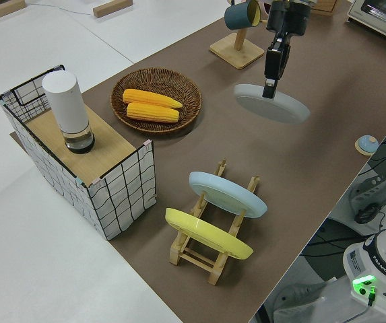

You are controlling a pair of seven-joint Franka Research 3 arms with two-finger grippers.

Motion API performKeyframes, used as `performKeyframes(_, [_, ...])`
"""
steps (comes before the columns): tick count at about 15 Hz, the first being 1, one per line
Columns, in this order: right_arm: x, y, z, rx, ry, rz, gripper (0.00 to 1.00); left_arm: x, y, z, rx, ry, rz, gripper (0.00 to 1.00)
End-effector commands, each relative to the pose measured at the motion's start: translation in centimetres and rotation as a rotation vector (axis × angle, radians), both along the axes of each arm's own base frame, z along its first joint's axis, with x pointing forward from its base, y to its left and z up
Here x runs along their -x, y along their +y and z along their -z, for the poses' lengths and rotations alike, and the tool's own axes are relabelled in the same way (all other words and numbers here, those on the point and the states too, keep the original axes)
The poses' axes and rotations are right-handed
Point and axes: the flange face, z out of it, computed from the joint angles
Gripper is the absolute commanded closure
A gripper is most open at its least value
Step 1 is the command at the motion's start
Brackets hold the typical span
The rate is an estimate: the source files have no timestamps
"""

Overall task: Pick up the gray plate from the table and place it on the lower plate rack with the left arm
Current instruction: 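Carry the gray plate with the left gripper to the wooden rack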

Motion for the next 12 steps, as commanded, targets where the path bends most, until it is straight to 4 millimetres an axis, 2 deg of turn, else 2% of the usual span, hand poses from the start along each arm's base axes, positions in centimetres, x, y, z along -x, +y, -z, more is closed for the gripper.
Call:
performKeyframes(1, [0.2,-0.2,-0.4,0.007,0.0,0.014,0.017,2.4,2.3,-0.5,-0.07,-0.006,0.005,1.0])
performKeyframes(4, [0.2,-0.2,-0.4,0.008,0.0,0.014,0.017,3.1,4.2,-0.3,-0.199,0.005,0.017,1.0])
performKeyframes(6, [0.2,-0.2,-0.4,0.007,0.0,0.014,0.017,3.2,4.6,0.7,-0.244,0.016,0.025,1.0])
performKeyframes(12, [0.2,-0.3,-0.4,0.007,0.0,0.016,0.017,2.9,5.0,5.9,-0.292,-0.02,0.01,1.0])
